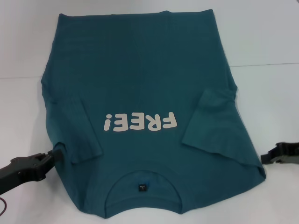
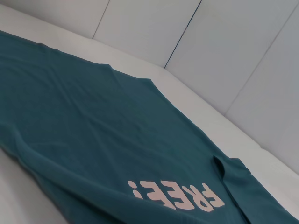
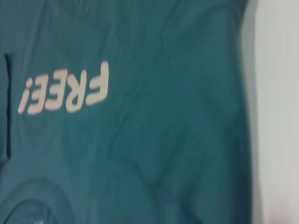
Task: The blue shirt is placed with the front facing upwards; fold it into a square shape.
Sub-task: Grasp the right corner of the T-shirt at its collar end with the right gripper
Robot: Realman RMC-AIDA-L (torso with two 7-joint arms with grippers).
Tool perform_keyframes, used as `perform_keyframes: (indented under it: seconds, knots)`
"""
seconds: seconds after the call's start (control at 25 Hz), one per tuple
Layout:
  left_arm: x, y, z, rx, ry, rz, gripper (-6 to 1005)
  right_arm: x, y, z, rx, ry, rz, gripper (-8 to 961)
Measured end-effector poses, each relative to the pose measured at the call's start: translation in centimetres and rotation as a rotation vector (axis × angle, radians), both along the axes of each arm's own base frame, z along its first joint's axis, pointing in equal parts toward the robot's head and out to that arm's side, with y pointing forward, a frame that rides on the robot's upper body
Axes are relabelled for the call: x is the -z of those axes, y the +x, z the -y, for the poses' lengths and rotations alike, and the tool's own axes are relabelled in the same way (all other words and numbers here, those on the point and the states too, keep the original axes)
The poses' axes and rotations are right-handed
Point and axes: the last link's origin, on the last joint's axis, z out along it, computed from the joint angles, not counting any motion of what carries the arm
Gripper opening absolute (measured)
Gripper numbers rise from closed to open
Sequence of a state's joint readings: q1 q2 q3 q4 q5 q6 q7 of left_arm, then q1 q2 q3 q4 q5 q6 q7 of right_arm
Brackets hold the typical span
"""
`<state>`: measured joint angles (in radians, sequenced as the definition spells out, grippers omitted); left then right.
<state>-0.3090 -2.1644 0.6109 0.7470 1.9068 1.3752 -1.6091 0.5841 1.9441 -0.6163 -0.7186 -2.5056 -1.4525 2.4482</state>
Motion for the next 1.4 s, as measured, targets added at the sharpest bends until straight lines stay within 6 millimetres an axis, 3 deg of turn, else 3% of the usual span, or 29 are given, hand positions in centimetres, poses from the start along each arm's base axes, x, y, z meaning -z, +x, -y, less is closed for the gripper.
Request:
perform_keyframes:
  seconds: [0.2, 0.68, 0.76, 1.0, 1.4]
  knots:
    - [0.1, 0.1, 0.0, 0.004, -0.003, -0.001, 32, -1.6, 0.6, 0.1, 0.024, 0.029, 0.004, 52]
    - [0.1, 0.2, -0.1, 0.007, -0.004, -0.001, 32, -1.0, 0.8, 0.5, 0.029, 0.001, 0.012, 267]
    - [0.1, 0.2, -0.1, 0.007, -0.004, -0.001, 33, -0.8, 0.7, 0.4, 0.027, -0.001, 0.009, 518]
    - [0.1, 0.2, -0.2, 0.008, -0.003, 0.0, 33, -0.4, 0.4, 0.3, 0.024, -0.005, 0.004, 757]
    - [0.0, 0.2, -0.2, 0.008, -0.002, 0.0, 32, 0.5, 0.1, 0.4, 0.024, -0.013, -0.011, 805]
